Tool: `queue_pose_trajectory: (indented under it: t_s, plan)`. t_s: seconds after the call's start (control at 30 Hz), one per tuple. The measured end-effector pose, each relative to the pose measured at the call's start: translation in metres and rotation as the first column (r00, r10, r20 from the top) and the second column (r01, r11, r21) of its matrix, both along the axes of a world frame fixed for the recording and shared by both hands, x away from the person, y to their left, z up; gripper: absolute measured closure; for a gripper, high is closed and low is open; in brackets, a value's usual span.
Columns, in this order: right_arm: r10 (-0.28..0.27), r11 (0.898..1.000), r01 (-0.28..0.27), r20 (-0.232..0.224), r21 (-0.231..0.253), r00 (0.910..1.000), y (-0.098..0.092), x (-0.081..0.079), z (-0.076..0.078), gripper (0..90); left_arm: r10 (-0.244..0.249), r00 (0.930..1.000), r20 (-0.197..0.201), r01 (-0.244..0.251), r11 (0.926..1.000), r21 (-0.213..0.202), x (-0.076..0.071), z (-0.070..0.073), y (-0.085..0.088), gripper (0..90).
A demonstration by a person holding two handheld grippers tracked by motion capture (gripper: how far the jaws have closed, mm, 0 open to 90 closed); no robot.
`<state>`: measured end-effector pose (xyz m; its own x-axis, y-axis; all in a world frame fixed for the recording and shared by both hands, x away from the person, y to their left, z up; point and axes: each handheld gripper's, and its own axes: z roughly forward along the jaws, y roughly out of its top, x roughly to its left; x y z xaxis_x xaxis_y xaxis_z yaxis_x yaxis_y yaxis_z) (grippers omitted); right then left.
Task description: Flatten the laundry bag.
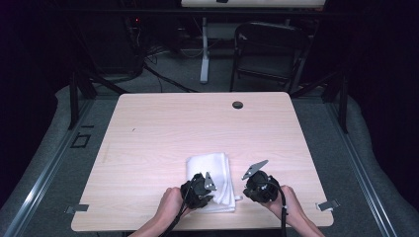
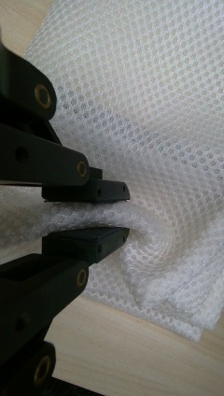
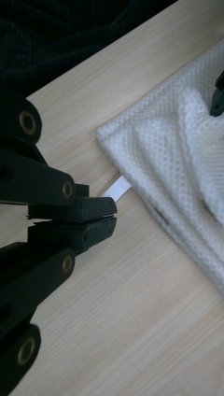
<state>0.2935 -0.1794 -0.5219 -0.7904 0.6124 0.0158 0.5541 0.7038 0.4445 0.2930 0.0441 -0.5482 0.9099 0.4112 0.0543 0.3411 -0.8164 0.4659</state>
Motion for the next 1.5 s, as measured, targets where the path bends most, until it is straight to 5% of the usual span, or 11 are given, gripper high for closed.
queue_pose_trajectory:
  t_s: [0.57,0.83,0.87,1.07,1.23,1.33,1.37,1.5]
  plan:
    - [0.074,0.997,-0.074,-0.03,-0.003,0.9968,0.036,0.013,-0.015,90.0,0.003,1.0,-0.002,-0.003,0.9999,-0.016,0.001,0.001,0.003,78.5]
    - [0.082,0.995,-0.085,-0.061,-0.043,0.9947,0.04,0.017,-0.023,90.0,0.016,0.9997,0.02,-0.015,0.9992,-0.037,0.002,0.005,0.005,78.8]
    - [0.063,0.998,-0.063,-0.067,-0.005,0.9958,0.04,0.015,-0.028,90.0,0.015,0.9997,0.021,-0.015,0.9992,-0.038,0.002,0.006,0.006,78.9]
    - [0.077,0.997,-0.078,-0.043,-0.021,0.996,0.041,0.014,-0.026,90.0,0.022,0.9994,0.027,-0.021,0.9985,-0.05,0.002,0.007,0.007,79.5]
    - [0.088,0.996,-0.088,-0.014,0.032,0.996,0.046,0.009,-0.02,90.0,0.018,0.9991,0.037,-0.016,0.9984,-0.055,0.001,0.008,0.007,79.5]
    - [0.092,0.995,-0.091,-0.017,0.03,0.9956,0.048,0.009,-0.021,89.6,0.015,0.9992,0.037,-0.013,0.9985,-0.053,0.001,0.007,0.006,79.5]
    - [0.109,0.994,-0.11,-0.017,-0.011,0.9939,0.047,0.011,-0.02,89.5,0.015,0.9992,0.036,-0.013,0.9986,-0.052,0.002,0.007,0.006,79.6]
    - [0.086,0.996,-0.086,-0.047,0.002,0.9952,0.046,0.013,-0.025,90.0,0.016,0.999,0.042,-0.014,0.9984,-0.056,0.001,0.009,0.007,80.1]
